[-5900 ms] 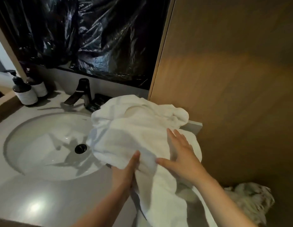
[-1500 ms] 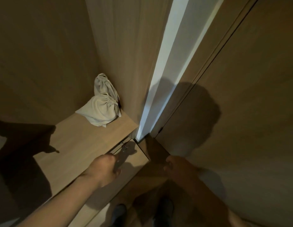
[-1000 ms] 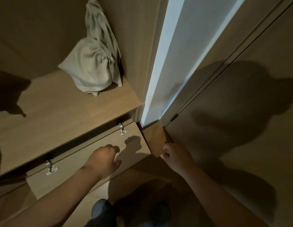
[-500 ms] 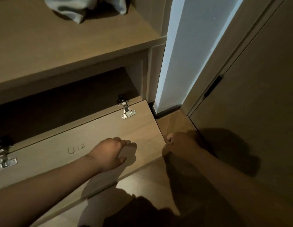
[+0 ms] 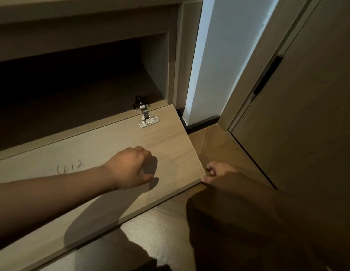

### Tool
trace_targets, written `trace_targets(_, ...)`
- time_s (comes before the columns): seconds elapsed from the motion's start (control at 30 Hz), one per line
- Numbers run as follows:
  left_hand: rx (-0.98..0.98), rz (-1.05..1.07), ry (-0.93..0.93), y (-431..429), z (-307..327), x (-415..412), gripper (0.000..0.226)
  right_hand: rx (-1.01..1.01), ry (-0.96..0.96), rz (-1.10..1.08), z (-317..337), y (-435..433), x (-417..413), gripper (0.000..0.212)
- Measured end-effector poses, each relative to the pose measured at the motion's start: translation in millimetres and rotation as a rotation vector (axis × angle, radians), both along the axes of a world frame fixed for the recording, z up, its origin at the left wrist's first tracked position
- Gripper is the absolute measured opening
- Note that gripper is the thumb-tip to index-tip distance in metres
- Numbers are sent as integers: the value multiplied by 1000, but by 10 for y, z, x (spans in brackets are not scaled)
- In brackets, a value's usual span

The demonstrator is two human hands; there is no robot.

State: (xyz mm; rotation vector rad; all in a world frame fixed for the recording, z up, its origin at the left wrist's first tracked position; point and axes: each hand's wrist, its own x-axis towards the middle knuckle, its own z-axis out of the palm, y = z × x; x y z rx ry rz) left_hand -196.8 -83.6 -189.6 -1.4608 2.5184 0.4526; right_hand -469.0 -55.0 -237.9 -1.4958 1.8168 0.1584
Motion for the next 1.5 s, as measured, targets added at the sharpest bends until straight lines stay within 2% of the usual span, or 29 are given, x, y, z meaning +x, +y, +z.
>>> trace_targets(0.17,3,56,2,45,44,68,55,-24,-98,-40,38,-38,89,69)
trace_targets(0.33,29,57,25,105,13,95,59,-13,-244,-93,12,-8,197,49)
trace_targets(0.57,50,30,26,190,88,51,78,-56,-264,-202,25,64,213,50)
trace_targets(0.73,66,16,52,304,171,28,93,-62,-396,-354,105,112,146,39)
trace_targets(0.83,53,22,63,345,231,12,92,-70,-480,-380,192,155,112,34)
trace_targets(0.97,32,38,54,398,294,-25,96,-135,-544,-392,367,201,84,14)
trace_targets(1.23,7,65,59,445,374,-103,112,-299,-648,-499,604,345,159,13)
trace_targets(1.5,-11,2,177,394,461,-109,96,-391,-743,-450,749,448,149,22)
